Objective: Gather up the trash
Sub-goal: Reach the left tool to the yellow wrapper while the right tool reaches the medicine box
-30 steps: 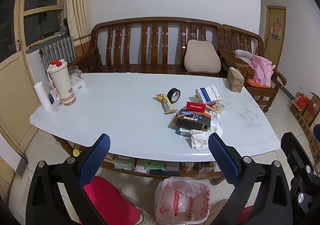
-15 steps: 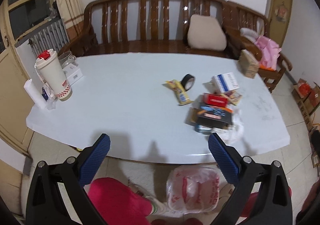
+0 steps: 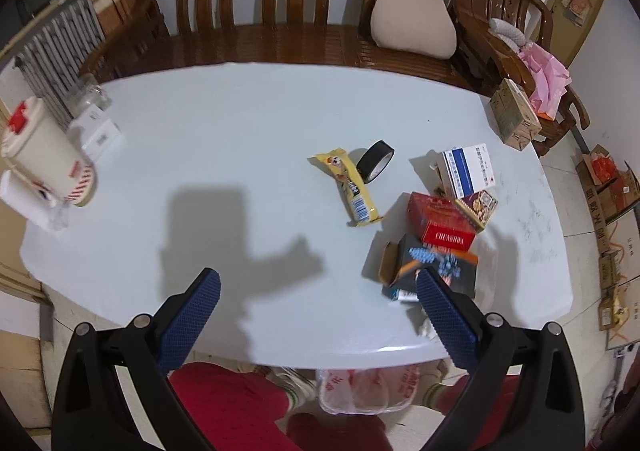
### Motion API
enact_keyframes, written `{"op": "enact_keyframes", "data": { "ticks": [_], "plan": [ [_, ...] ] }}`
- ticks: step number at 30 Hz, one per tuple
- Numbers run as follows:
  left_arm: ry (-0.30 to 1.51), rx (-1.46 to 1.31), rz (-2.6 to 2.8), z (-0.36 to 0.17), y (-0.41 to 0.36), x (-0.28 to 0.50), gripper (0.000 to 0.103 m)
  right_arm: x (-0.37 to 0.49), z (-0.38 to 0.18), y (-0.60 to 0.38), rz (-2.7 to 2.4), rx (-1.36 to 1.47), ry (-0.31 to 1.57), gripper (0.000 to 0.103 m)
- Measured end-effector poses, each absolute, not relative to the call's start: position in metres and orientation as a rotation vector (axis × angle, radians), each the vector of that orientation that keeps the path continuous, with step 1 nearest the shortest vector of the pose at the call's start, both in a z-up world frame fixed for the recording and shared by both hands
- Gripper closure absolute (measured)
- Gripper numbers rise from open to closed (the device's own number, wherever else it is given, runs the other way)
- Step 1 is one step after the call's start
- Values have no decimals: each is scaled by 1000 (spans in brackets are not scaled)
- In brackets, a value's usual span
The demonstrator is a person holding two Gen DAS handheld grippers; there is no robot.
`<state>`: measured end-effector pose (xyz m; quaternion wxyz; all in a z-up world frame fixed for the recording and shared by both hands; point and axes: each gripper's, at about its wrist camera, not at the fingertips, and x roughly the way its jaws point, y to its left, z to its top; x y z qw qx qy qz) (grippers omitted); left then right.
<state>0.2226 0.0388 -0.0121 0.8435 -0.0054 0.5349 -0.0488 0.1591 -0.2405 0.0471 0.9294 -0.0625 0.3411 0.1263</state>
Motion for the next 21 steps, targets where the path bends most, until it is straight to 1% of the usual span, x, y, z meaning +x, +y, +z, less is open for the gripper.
{"op": "enact_keyframes", "data": {
  "ticks": [4, 13, 21],
  "plan": [
    [1175, -23, -107, -19, 30, 249, 7, 194, 41, -249, 282, -107, 762, 6],
    [1263, -9, -98, -47, 8, 298, 7, 249, 27, -245, 310, -155, 810, 6],
    [1316, -22, -99, -76, -4, 326, 7, 282, -3, -232, 359, -178, 868, 6]
  ]
}}
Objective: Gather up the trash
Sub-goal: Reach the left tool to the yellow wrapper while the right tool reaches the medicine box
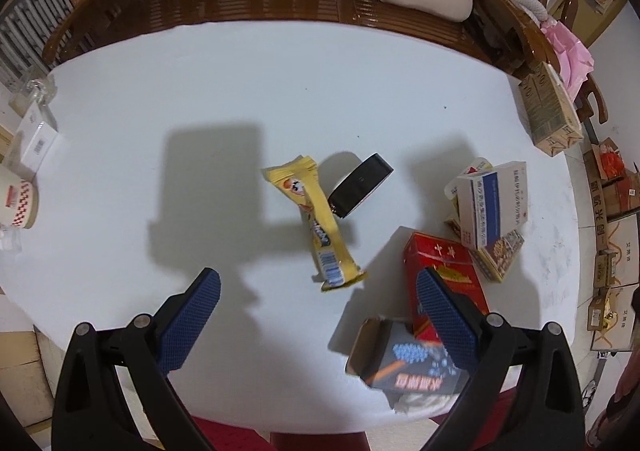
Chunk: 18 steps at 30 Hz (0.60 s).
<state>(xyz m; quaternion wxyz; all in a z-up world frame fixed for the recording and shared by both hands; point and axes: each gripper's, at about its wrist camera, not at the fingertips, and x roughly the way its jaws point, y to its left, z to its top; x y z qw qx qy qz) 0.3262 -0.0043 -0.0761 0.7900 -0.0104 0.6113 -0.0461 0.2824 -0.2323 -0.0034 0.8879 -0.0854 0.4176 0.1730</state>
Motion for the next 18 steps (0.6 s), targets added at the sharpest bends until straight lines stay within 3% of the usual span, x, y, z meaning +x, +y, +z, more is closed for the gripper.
{"op": "enact_keyframes", "data": {
  "ticks": [18],
  "plan": [
    [1387, -50, -84, -119, 1, 355, 7, 324, -65, -204, 398, -190, 980, 6]
  ]
}}
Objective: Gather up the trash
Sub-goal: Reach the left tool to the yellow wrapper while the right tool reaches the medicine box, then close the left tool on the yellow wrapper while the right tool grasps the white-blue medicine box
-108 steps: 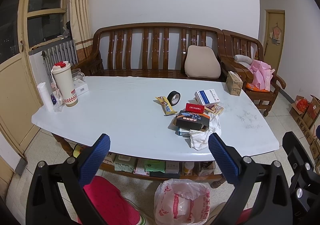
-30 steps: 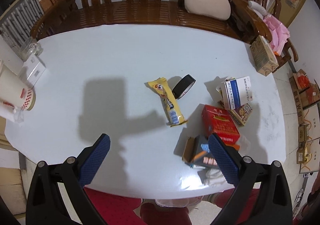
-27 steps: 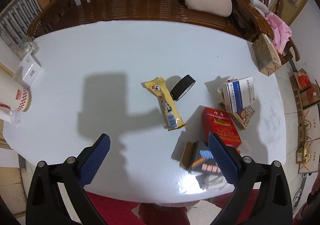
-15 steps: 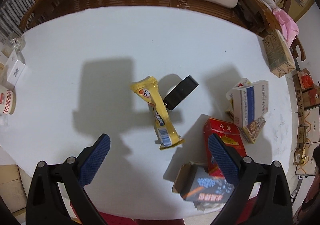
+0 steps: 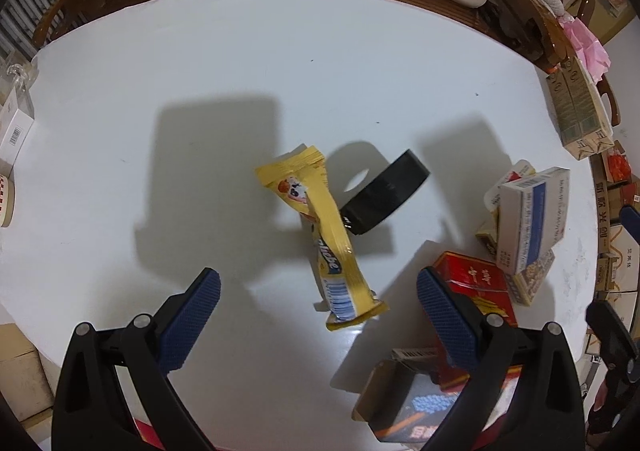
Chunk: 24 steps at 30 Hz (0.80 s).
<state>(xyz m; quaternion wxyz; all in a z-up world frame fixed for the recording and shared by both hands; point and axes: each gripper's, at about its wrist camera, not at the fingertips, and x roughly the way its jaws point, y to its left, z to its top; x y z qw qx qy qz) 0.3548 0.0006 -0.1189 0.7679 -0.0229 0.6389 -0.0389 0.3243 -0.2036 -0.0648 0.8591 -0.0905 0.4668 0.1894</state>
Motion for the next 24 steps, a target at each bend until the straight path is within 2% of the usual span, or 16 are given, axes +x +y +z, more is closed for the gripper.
{"op": "enact_keyframes", "data": {
  "ticks": [21, 24],
  "plan": [
    [1408, -103, -61, -144, 6, 366, 8, 351, -115, -196, 364, -178, 1039, 6],
    [1413, -127, -56, -147, 8, 367, 20, 351, -117, -194, 365, -178, 1034, 6]
  ]
}}
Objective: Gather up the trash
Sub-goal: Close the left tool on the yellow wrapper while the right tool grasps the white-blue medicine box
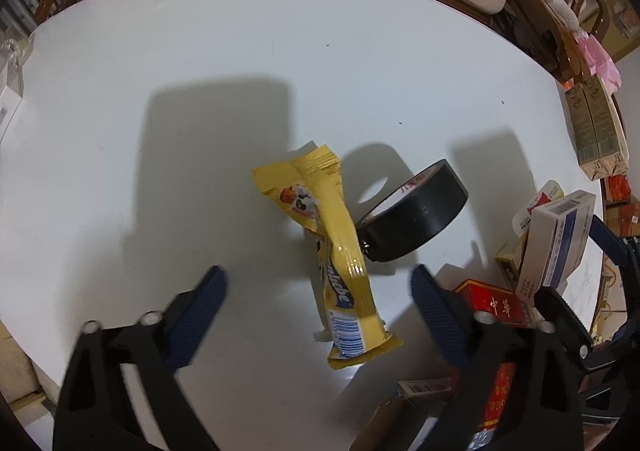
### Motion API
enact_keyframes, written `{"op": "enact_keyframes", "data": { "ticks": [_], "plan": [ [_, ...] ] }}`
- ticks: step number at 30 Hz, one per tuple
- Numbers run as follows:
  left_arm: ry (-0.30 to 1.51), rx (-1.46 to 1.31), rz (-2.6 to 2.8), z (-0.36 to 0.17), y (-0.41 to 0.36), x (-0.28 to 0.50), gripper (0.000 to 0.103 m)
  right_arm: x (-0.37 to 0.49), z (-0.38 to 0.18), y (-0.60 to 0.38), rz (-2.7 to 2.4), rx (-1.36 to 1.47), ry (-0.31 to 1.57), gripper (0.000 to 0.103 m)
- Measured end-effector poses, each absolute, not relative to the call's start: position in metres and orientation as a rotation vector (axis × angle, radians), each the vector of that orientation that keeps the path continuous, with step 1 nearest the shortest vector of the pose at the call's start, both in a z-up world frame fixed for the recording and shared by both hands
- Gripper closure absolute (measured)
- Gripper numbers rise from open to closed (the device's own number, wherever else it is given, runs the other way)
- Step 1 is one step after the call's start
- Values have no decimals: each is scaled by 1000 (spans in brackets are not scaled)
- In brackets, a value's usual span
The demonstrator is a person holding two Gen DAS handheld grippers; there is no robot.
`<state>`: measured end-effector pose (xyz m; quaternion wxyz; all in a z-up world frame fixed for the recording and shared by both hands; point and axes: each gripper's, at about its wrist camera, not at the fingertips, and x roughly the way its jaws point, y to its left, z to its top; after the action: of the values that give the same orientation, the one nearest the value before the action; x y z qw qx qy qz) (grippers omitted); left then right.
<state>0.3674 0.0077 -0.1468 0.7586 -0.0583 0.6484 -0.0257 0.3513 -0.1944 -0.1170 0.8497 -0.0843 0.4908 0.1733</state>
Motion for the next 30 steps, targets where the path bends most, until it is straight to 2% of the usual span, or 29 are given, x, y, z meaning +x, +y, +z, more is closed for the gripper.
{"op": "enact_keyframes", "data": {
  "ticks": [4, 7, 10, 12, 14, 19, 30],
  "plan": [
    [1401, -105, -47, -146, 4, 365, 24, 353, -119, -192, 356, -181, 1029, 6],
    [1384, -84, -37, -144, 1, 362, 33, 353, -119, -193, 354, -177, 1025, 7],
    [1379, -77, -38, -141, 3, 357, 44, 355, -121, -193, 354, -165, 1036, 16],
    [1382, -80, -35, -141, 4, 357, 49, 356, -122, -195, 350, -152, 1036, 16],
    [1382, -95, -42, -140, 5, 358, 59, 357, -122, -197, 347, -138, 1035, 17],
    [1388, -119, -56, -139, 10, 356, 73, 356, -119, -200, 342, -124, 1022, 18],
    [1379, -196, -95, -138, 20, 351, 77, 348, -105, -210, 317, -101, 971, 18]
  ]
}}
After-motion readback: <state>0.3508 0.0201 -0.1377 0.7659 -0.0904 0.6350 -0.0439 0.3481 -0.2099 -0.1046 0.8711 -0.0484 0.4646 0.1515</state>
